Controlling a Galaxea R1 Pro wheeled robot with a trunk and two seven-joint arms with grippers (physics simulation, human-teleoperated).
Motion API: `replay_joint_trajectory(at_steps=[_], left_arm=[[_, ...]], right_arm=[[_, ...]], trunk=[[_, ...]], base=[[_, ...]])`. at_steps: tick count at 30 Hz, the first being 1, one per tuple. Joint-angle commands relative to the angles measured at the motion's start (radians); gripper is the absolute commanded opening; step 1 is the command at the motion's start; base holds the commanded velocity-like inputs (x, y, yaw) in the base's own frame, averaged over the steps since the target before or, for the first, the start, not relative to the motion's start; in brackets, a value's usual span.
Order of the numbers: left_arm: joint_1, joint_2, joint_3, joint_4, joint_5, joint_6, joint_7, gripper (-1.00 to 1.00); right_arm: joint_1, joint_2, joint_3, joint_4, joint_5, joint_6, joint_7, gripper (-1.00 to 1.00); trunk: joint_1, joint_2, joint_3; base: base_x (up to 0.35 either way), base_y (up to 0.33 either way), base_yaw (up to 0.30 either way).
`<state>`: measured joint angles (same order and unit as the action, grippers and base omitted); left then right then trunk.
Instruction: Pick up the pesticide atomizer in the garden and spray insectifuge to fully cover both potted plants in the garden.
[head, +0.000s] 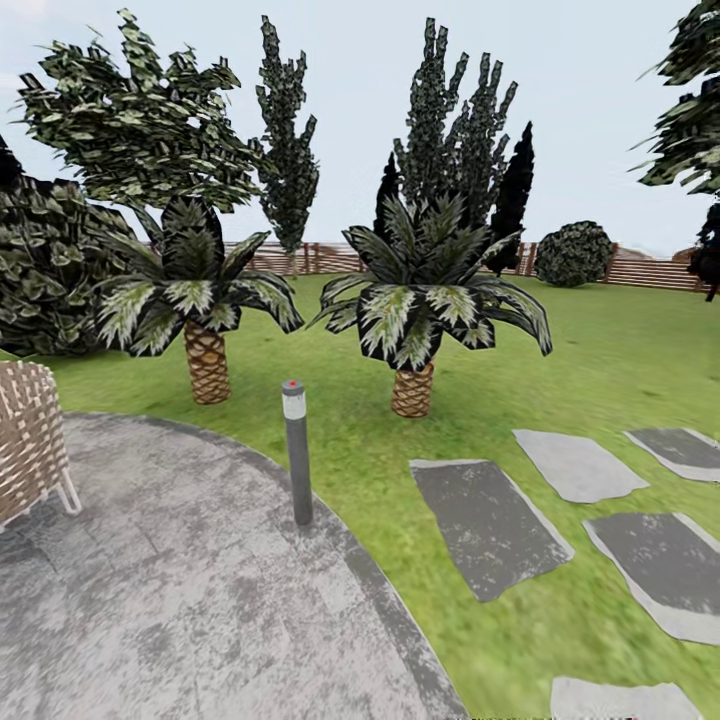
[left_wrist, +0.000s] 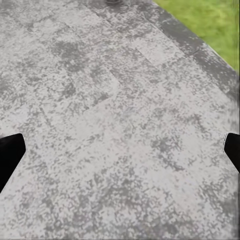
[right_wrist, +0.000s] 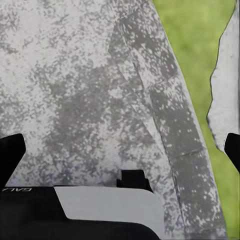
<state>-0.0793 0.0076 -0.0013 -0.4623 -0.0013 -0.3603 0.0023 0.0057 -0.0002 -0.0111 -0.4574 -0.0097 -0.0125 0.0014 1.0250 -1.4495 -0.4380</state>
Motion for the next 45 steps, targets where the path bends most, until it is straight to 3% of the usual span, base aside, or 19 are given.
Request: replay_joint_trajectory(at_steps=[1,45], left_arm=[[0.0,0.0,0.0,0.001,0.0,-0.003,0.0,1.0],[0.0,-0.002,-0.002,0.001,0.0,-0.002,0.0,1.0]], right_arm=[[0.0,0.0,-0.001,-0.001,-0.001,-0.001,0.0,1.0],[0.0,0.001,0.0,-0.001,0.0,-0.001,-0.006,1.0]], trunk=[[0.0,0.0,0.0],[0.0,0.0,0.03]], base=[[0.0,0.001,-0.241],[0.0,0.0,-0.24]])
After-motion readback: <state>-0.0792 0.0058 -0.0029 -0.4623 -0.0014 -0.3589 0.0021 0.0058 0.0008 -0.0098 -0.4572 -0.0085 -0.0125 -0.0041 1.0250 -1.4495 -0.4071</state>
